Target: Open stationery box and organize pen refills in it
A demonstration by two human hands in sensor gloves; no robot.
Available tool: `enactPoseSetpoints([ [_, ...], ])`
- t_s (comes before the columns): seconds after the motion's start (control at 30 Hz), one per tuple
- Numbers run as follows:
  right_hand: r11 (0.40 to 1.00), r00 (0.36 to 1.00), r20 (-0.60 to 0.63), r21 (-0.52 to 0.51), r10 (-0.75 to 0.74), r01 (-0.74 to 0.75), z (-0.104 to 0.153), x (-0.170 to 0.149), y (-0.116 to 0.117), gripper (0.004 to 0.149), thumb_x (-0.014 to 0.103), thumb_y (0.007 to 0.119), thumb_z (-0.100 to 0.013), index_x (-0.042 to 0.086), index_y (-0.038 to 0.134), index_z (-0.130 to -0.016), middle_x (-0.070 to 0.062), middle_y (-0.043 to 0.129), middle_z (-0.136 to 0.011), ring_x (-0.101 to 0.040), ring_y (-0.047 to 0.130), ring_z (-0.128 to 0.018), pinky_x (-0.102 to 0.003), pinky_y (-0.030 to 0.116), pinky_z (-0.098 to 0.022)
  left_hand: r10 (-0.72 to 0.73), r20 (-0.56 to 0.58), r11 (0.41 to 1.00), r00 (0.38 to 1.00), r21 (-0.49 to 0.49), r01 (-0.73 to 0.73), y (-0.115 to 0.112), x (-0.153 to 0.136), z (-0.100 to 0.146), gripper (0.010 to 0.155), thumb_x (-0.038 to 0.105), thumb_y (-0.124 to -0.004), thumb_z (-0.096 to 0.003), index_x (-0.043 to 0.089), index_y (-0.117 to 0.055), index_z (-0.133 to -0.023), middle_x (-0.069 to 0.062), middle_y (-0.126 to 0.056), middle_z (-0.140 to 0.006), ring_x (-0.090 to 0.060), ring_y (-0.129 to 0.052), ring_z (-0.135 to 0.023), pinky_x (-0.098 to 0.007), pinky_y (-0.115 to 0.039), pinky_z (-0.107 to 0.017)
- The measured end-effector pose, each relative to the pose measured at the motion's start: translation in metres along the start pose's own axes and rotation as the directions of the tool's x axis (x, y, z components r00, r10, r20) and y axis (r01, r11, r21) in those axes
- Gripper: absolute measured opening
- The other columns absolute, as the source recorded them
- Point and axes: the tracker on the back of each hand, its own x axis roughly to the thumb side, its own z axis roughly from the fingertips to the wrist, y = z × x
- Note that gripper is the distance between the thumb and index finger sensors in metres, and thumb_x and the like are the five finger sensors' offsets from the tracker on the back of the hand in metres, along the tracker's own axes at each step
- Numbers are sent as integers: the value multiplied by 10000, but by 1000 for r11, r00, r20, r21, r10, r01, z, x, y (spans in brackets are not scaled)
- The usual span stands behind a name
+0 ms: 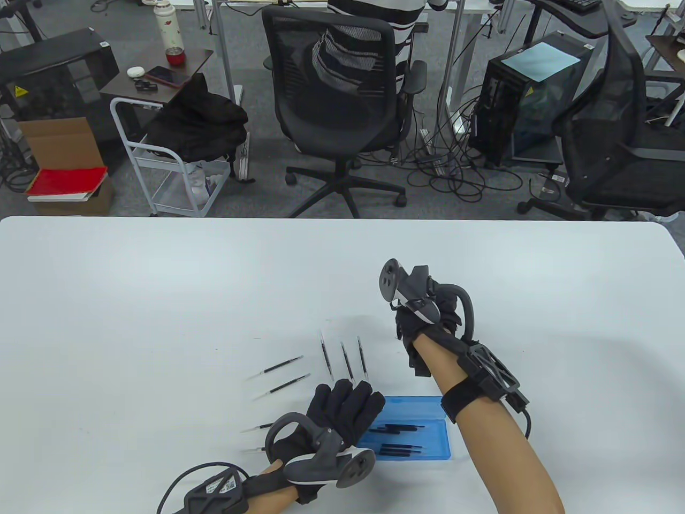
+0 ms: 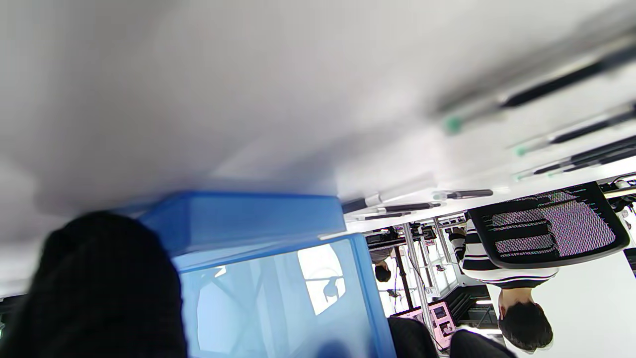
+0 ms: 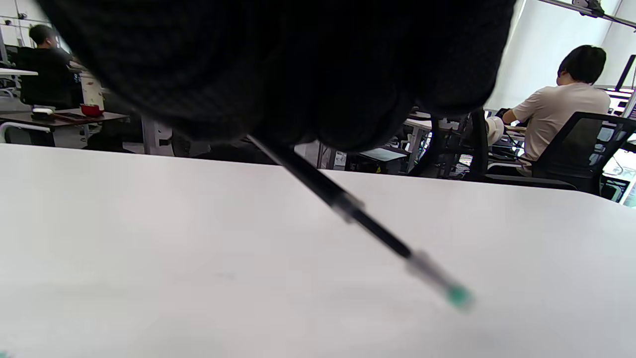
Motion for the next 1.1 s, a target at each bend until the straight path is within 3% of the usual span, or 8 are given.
enactPoseSetpoints([
  [0.27, 989, 972, 231, -128, -49, 80, 77, -18, -34, 573, 310, 962, -382, 119, 799, -898, -58, 1024, -692, -325, 1021, -613, -584, 811, -582, -6, -2, 1000, 1000, 1, 6, 0, 0, 1, 1171, 646, -820, -404, 185, -78, -1183, -147, -157, -1279, -497, -409, -1163, -676, -466, -818],
  [0.5, 960, 842, 527, -279, 118, 40, 163, -20, -20, 576, 321, 957, -378, 153, 792, -903, -31, 1024, -699, -306, 1020, -629, -569, 810, -603, -3, -3, 1000, 1000, 1, 3, 0, 0, 1, 1173, 645, -822, -402, 186, -78, -1184, -145, -157, -1280, -494, -410, -1164, -676, -466, -818],
  [0.6, 944, 780, 599, -329, 181, 33, 188, -22, -9, 570, 321, 957, -374, 164, 796, -897, -25, 1026, -699, -301, 1021, -629, -565, 811, -608, -2, -3, 1000, 1000, 1, 2, 0, 0, 1, 1175, 647, -822, -401, 187, -77, -1184, -145, -157, -1280, -495, -408, -1164, -675, -467, -818],
  [0.87, 924, 675, 681, -381, 284, -4, 225, -19, 35, 563, 318, 948, -373, 181, 792, -897, -18, 1023, -708, -296, 1015, -642, -559, 807, -619, 6, -5, 1000, 1000, 0, -6, 0, 0, 1, 1177, 648, -825, -398, 191, -77, -1183, -139, -155, -1280, -488, -402, -1168, -675, -467, -819],
  [1.1, 925, 650, 690, -376, 318, -52, 232, -6, 67, 566, 315, 932, -386, 185, 775, -914, -11, 1012, -726, -293, 1004, -660, -557, 796, -628, 9, -5, 1000, 1000, -1, -9, 0, -1, 0, 1178, 648, -826, -395, 191, -80, -1183, -140, -157, -1280, -487, -398, -1169, -675, -467, -819],
])
